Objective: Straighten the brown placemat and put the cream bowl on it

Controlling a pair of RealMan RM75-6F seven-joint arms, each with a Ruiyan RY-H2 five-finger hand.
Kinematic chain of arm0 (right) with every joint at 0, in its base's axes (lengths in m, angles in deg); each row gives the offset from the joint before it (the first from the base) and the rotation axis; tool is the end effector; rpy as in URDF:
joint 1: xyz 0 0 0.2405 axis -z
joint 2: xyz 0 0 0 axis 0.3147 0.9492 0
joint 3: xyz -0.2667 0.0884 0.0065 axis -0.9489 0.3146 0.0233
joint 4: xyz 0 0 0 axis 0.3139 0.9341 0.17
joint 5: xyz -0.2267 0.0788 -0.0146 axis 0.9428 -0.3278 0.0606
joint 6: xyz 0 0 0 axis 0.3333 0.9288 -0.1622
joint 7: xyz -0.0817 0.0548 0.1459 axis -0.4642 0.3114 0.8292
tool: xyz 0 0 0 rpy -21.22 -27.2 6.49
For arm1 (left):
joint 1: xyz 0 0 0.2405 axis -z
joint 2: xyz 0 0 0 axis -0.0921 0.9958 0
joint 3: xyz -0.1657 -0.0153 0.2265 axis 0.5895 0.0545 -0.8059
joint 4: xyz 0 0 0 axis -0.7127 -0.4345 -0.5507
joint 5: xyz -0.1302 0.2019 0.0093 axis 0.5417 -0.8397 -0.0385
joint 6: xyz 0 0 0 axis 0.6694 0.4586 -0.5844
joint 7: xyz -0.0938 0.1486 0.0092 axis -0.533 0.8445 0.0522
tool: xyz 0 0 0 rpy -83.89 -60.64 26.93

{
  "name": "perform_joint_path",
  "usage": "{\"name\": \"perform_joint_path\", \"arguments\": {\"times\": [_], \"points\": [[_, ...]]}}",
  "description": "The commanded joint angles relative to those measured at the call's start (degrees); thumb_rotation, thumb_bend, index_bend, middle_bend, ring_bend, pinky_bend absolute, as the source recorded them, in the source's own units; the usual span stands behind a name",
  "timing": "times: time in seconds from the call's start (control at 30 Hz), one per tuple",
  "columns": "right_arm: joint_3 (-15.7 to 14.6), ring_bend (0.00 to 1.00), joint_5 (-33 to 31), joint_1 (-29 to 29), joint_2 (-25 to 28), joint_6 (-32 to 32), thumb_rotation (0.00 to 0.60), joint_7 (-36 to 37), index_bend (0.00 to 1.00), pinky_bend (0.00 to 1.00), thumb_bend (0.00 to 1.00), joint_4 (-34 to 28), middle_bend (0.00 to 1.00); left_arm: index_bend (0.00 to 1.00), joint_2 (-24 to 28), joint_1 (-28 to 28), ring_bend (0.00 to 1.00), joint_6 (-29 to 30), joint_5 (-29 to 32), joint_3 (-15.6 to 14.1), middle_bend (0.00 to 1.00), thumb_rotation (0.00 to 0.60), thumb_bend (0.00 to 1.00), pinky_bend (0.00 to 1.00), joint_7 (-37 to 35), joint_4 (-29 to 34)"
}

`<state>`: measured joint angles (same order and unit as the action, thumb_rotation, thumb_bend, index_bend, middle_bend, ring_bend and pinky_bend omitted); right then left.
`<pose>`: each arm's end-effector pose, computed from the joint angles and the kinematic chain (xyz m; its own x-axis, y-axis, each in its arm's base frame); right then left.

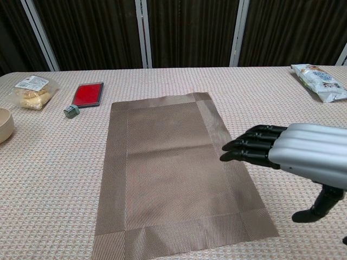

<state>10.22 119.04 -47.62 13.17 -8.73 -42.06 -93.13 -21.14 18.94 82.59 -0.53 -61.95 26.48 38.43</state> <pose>-0.1829 -0.2620 -0.0375 0.7349 -0.1388 0.6638 -0.5168 -0.7485 0.4156 -0.2835 0.2676 0.1667 0.4897 -0.0113 0.8718 0.8692 0.0847 -0.4871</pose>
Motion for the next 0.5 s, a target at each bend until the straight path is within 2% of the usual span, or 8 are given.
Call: {"name": "perform_joint_path", "arguments": {"times": [0.03, 0.23, 0.5], "points": [[0.29, 0.00, -1.35, -0.94, -1.92, -1.52, 0.600, -3.19, 0.01, 0.00, 0.00, 1.47, 0.00, 0.00, -0.48, 0.15, 0.00, -0.51, -0.75, -0.44, 0.00, 0.600, 0.00, 0.00, 0.63, 0.32], [-0.82, 0.00, -3.19, -0.76, -2.69, -1.65, 0.600, -5.70, 0.01, 0.00, 0.00, 1.83, 0.00, 0.00, 0.01, -1.01, 0.00, 0.69, -1.87, -0.96, 0.00, 0.600, 0.00, 0.00, 0.85, 0.98], [-1.97, 0.00, -3.90, -0.82, -5.01, -0.77, 0.600, -5.21, 0.02, 0.00, 0.00, 4.65, 0.00, 0.00, 0.95, -2.74, 0.00, 2.24, -3.64, -1.63, 0.00, 0.600, 0.00, 0.00, 0.04, 1.80]]}}
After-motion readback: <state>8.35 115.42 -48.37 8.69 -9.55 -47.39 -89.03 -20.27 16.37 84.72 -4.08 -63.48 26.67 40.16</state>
